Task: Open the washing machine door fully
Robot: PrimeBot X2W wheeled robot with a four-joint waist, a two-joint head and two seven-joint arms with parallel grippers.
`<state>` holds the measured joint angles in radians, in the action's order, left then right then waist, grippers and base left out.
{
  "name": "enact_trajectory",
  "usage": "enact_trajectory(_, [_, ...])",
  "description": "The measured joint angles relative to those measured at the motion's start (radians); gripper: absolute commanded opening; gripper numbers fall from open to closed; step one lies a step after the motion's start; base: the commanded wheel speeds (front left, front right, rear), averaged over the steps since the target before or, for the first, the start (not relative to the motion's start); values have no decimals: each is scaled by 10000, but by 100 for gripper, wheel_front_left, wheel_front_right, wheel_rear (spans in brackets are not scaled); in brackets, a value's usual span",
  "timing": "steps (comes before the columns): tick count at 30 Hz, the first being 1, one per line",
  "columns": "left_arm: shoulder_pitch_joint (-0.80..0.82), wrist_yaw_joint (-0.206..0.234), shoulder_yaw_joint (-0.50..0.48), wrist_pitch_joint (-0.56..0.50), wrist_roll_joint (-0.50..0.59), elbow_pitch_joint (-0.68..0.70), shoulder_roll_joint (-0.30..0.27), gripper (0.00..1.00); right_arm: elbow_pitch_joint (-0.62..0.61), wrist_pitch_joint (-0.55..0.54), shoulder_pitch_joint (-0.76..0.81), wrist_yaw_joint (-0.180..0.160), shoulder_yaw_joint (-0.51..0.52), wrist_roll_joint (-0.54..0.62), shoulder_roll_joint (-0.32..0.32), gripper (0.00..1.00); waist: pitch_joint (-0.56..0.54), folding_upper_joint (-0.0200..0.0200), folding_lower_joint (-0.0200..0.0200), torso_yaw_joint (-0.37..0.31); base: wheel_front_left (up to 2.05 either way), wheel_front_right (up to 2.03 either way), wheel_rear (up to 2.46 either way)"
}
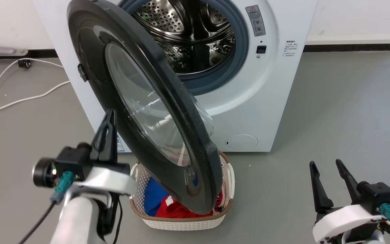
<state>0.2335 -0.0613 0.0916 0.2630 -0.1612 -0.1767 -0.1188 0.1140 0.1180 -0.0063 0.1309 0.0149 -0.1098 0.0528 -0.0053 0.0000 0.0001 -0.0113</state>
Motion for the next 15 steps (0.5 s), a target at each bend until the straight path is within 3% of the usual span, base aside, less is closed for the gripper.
enact_trajectory(15, [1967, 128, 654, -552, 734, 3567, -171, 0, -100, -29, -40, 0, 38, -10, -2, 100, -103, 0, 0, -39, 0, 0, 0])
